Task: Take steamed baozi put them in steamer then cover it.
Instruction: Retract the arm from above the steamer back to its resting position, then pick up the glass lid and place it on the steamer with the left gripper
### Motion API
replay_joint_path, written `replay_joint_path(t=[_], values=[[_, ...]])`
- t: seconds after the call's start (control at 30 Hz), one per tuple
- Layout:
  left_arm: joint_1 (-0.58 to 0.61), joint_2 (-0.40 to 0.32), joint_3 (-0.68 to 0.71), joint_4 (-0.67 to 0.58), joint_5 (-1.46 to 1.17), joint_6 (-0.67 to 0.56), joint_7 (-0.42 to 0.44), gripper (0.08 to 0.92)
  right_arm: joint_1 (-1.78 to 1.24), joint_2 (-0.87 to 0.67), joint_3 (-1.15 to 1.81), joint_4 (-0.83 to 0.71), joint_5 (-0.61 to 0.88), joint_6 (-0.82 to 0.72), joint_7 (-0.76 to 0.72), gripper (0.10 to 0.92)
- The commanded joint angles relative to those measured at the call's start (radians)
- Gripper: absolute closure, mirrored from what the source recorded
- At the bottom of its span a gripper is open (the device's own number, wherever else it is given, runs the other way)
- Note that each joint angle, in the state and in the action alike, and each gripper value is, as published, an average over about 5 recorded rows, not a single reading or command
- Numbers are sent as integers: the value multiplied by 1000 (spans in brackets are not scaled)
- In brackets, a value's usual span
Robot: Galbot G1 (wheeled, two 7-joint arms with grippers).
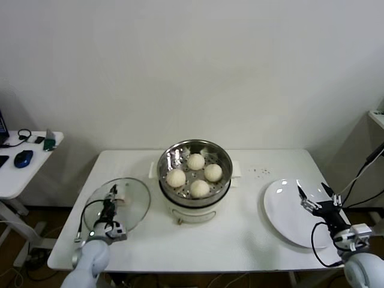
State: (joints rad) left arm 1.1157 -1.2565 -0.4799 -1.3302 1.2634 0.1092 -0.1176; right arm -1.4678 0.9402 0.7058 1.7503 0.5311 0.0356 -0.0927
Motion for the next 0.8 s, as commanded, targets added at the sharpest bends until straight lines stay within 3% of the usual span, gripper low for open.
replay_joint_path(t=[0.03, 0.27, 0.63, 0.8], values=[[2, 0, -10, -10, -18, -13, -9, 671, 13, -1, -4, -4, -11, 2, -2, 203], [46, 21, -28, -104, -48, 16, -32, 842, 31, -7, -12, -17, -18, 6, -2, 203], [229, 77, -54, -473, -16, 253, -70, 847, 78, -10, -35, -48, -38, 13, -4, 203], [287, 139, -38, -624, 18, 392, -35, 847, 92, -18, -45, -61, -47, 13, -4, 203]])
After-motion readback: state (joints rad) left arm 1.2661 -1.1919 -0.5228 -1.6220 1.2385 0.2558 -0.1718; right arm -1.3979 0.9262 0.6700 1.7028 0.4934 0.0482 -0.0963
